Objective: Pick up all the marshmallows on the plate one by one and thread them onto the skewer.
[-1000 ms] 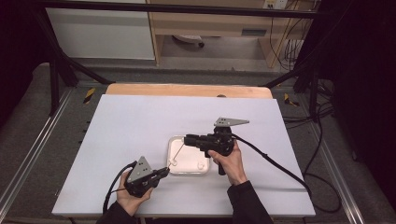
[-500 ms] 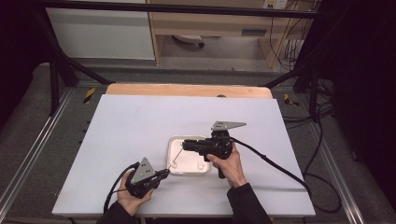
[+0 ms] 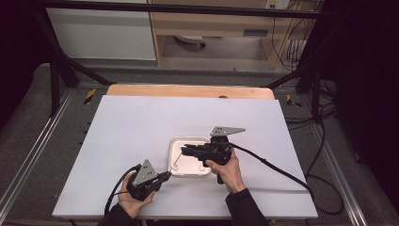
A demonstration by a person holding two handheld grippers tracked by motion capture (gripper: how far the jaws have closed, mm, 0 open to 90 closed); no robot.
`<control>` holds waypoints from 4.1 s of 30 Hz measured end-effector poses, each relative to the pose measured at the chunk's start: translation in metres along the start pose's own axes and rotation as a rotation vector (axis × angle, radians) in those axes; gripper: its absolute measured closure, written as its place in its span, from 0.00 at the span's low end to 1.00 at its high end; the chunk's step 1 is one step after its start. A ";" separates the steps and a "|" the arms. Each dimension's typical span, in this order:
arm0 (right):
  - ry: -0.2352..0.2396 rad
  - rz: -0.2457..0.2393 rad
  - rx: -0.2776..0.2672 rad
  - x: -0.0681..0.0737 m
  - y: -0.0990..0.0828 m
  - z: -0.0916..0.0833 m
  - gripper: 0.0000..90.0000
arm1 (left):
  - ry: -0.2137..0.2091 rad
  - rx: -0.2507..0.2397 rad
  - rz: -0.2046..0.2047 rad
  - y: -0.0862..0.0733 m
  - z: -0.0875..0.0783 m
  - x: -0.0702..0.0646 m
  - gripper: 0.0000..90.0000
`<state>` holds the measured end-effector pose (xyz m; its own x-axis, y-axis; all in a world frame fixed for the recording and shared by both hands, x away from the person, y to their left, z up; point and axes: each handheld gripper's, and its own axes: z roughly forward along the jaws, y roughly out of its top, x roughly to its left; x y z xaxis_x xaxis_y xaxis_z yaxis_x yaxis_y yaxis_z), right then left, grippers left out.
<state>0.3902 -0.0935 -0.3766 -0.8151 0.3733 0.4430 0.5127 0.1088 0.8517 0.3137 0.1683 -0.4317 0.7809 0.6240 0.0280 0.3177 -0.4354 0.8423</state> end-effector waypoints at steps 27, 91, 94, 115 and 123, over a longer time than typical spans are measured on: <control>0.012 0.003 0.007 0.000 -0.010 0.008 0.91 | -0.003 0.005 -0.004 -0.001 0.000 -0.001 0.99; -0.249 -0.155 0.143 -0.014 -0.025 -0.001 0.09 | -0.020 -0.031 -0.090 0.001 -0.002 0.009 0.99; -0.264 -0.172 0.167 -0.017 -0.026 -0.005 0.08 | -0.023 -0.030 -0.093 0.001 -0.002 0.009 0.99; -0.357 -0.197 0.354 -0.040 -0.050 -0.002 0.33 | -0.028 -0.022 -0.102 0.000 -0.001 0.010 0.99; -0.359 -0.204 0.368 -0.042 -0.056 0.004 0.50 | -0.029 -0.021 -0.102 0.000 0.000 0.010 0.99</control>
<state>0.3966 -0.1118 -0.4436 -0.7978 0.5943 0.1011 0.4667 0.5028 0.7276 0.3212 0.1745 -0.4309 0.7607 0.6449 -0.0740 0.3850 -0.3564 0.8513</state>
